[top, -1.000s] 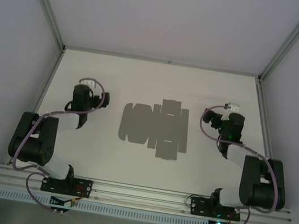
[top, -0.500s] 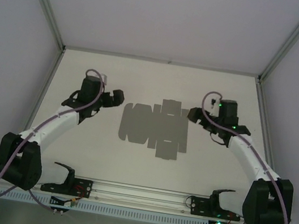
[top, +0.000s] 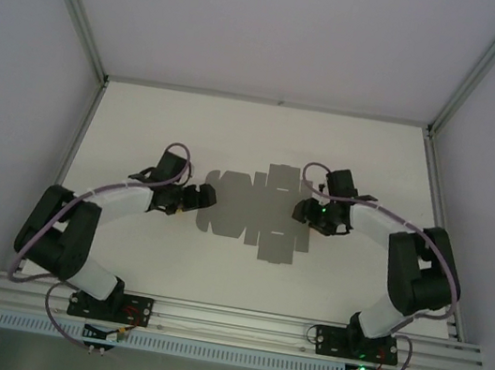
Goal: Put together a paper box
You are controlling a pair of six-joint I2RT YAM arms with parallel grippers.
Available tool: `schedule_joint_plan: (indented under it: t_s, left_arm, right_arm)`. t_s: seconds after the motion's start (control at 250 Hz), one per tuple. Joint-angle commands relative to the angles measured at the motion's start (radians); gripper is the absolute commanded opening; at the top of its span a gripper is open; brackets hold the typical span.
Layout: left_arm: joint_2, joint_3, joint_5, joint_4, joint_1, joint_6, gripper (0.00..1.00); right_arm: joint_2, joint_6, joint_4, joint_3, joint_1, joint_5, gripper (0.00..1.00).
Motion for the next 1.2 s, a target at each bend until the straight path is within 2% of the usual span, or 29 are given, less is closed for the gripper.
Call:
schedule_joint_plan:
  t_s: [0.0, 0.172, 0.252, 0.415, 0.559, 0.771, 0.882, 0.978, 1.074, 1.15, 1.198]
  left_arm:
    - [0.050, 0.045, 0.047, 0.031, -0.009, 0.000, 0.88]
    - [0.155, 0.089, 0.115, 0.061, -0.008, 0.008, 0.75]
    - [0.165, 0.087, 0.182, 0.113, -0.008, 0.001, 0.70]
    - [0.143, 0.045, 0.277, 0.240, -0.010, -0.032, 0.66]
    - [0.141, -0.011, 0.360, 0.430, -0.009, -0.124, 0.65]
    - [0.107, -0.088, 0.429, 0.764, -0.009, -0.288, 0.52]
    - [0.086, -0.101, 0.446, 0.863, -0.010, -0.338, 0.45]
    - [0.065, -0.080, 0.436, 0.806, -0.010, -0.316, 0.42]
    - [0.044, -0.046, 0.414, 0.674, -0.013, -0.246, 0.30]
    - [0.016, -0.031, 0.390, 0.578, -0.015, -0.192, 0.26]
    - [-0.010, -0.023, 0.361, 0.510, -0.016, -0.159, 0.16]
  right_arm:
    - [0.034, 0.000, 0.024, 0.014, 0.004, 0.034, 0.56]
    - [0.088, 0.010, 0.047, -0.009, 0.005, 0.050, 0.52]
    - [0.095, 0.016, 0.060, -0.020, 0.004, 0.050, 0.51]
    - [0.100, 0.050, 0.090, -0.045, 0.011, 0.032, 0.51]
    - [0.095, 0.100, 0.126, -0.090, 0.014, 0.015, 0.51]
    - [0.079, 0.132, 0.142, -0.124, 0.013, 0.010, 0.51]
    - [0.072, 0.145, 0.154, -0.135, 0.014, 0.003, 0.51]
    - [0.060, 0.160, 0.170, -0.149, 0.014, 0.005, 0.51]
    - [0.055, 0.167, 0.176, -0.157, 0.014, 0.011, 0.51]
    - [0.048, 0.168, 0.165, -0.157, 0.014, 0.022, 0.53]
    - [0.032, 0.160, 0.156, -0.154, 0.013, 0.031, 0.56]
